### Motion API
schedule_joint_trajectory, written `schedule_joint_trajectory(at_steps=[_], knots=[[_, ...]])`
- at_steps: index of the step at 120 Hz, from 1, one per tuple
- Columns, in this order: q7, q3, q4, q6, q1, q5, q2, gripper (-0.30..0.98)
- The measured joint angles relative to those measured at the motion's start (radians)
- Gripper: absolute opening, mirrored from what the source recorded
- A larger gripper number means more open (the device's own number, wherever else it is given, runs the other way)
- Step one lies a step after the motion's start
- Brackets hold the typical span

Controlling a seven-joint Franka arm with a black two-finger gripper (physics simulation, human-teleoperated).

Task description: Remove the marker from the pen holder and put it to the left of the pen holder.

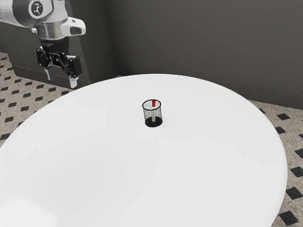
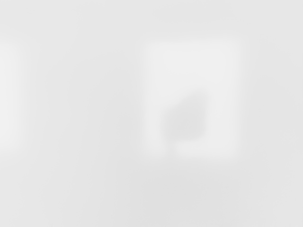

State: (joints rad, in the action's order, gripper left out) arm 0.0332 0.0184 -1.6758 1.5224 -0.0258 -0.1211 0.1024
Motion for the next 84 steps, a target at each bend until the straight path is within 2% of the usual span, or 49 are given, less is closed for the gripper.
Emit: schedule_joint_trajectory(at_steps=[12, 18, 32, 44, 62, 84], knots=[[0.002, 0.000, 0.001, 0.007, 0.002, 0.002, -0.018, 0.69], [0.003, -0.003, 0.021, 0.033, -0.001, 0.012, -0.068, 0.69], [0.005, 0.000, 0.050, 0.178, 0.008, 0.064, -0.208, 0.69], [0.001, 0.001, 0.079, 0.320, 0.058, 0.092, -0.331, 0.69], [-0.002, -0.001, 0.207, 0.482, 0.104, 0.105, -0.492, 0.69], [-0.004, -0.004, 0.349, 0.580, 0.128, 0.110, -0.646, 0.69]])
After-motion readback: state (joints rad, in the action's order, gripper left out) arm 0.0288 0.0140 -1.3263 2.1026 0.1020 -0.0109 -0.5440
